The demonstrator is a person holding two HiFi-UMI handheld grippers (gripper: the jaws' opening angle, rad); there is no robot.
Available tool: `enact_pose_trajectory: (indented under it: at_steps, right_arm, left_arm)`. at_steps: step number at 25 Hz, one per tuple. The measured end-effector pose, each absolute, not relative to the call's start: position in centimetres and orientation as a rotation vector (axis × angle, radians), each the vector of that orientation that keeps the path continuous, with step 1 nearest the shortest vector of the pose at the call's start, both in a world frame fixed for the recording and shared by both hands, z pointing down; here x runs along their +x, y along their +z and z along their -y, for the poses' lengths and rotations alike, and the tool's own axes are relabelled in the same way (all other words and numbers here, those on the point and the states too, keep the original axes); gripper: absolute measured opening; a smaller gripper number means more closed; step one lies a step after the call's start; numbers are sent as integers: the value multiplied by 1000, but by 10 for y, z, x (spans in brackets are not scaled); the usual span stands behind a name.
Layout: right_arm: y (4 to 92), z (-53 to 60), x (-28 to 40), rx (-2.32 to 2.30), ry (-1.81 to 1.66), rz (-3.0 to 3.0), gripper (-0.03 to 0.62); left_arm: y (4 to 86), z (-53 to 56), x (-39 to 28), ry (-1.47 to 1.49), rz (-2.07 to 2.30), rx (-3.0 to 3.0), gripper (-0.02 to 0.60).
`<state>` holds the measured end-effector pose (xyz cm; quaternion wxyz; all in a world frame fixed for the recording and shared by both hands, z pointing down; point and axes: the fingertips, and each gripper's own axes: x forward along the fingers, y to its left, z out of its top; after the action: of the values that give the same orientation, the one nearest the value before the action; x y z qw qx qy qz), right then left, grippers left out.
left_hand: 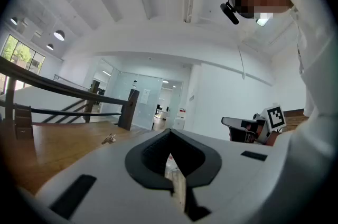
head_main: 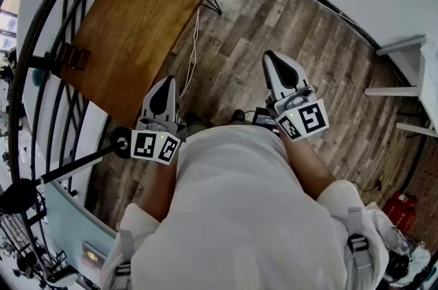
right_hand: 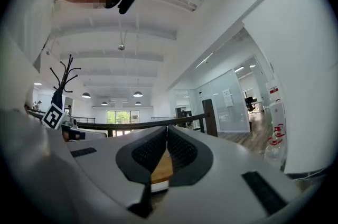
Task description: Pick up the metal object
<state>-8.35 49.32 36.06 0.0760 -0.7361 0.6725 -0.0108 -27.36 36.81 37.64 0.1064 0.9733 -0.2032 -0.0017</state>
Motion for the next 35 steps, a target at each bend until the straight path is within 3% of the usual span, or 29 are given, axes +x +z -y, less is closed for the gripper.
enact_pose_trajectory:
  at_steps: [19,28,35]
  right_arm:
    - [407,-489,-87,-1957,-256,-2055,26]
    - [417,-473,-23,-2106,-298,-1916,26]
    - [398,-395,17,-2137,-281,-1956,26]
  left_arm:
    - [413,-366,-280,67,684,2738,11]
    - [401,-307,-214,59,624,2771,11]
    - [392,-224,-158,-21,571,2756,11]
